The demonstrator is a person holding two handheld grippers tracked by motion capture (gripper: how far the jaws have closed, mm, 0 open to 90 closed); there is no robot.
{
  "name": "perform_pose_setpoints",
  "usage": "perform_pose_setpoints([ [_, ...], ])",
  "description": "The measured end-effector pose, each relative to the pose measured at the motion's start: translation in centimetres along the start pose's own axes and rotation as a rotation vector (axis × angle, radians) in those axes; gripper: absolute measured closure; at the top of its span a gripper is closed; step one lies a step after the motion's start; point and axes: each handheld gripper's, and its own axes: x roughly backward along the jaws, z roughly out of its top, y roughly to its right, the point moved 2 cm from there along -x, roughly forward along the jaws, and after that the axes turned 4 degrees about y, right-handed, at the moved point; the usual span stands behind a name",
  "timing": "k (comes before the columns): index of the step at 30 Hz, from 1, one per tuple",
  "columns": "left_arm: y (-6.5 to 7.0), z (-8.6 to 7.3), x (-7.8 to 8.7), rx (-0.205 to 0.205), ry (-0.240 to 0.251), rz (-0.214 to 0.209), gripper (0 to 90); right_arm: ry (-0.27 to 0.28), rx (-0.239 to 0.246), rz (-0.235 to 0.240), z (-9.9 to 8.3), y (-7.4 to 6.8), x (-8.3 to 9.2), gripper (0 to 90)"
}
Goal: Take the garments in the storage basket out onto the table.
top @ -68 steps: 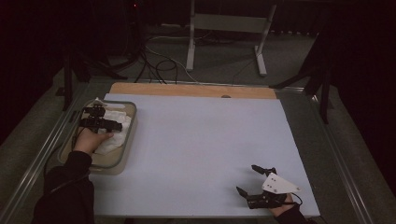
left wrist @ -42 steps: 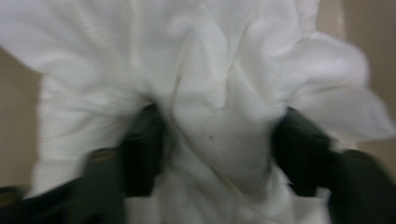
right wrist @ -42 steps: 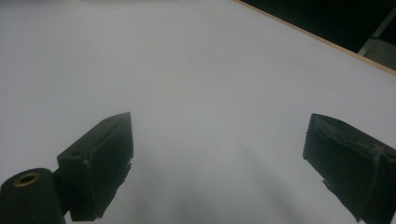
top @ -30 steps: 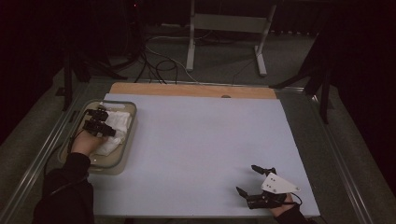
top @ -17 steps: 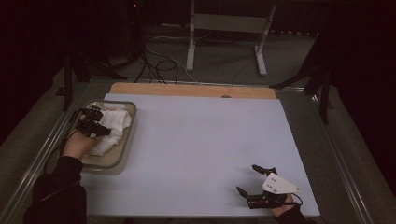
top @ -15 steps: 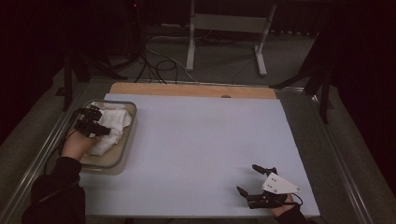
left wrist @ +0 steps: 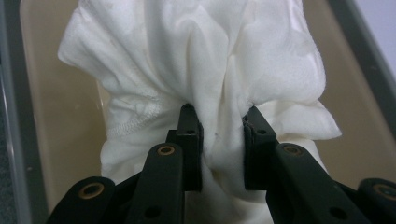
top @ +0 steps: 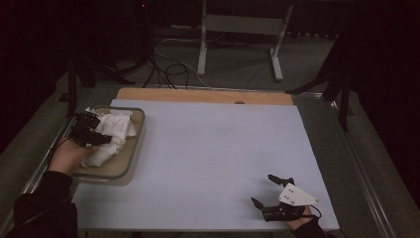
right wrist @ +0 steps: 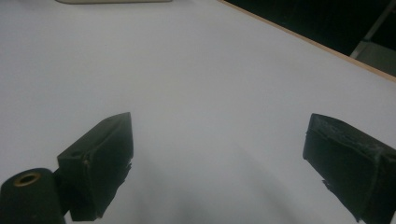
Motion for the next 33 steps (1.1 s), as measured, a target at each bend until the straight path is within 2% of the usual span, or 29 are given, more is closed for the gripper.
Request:
perform_pose_setpoints([
  [8,-0.1,0.3,2.2,-0.022,0.041,-0.005,74.4,0.001,0.0,-0.002,0.0,0.0,0.0,8.7],
  [9,0.0,0.5,3.0,-0.026,0.064,-0.002,74.4,0.002,-0.001,-0.001,0.0,0.0,0.0,8.7],
  [18,-0.2,1.1,6.6,-0.037,0.144,-0.005,74.4,0.002,0.002,0.0,0.1,0.0,0.0,8.7],
  [25,-0.4,1.5,8.8,-0.056,0.169,0.005,74.3,0.0,0.002,-0.001,0.1,-0.1,-0.1,8.7],
  [33,-0.3,1.9,10.6,-0.083,0.2,-0.035,74.3,0.003,-0.001,0.001,0.0,-0.1,-0.1,8.7],
])
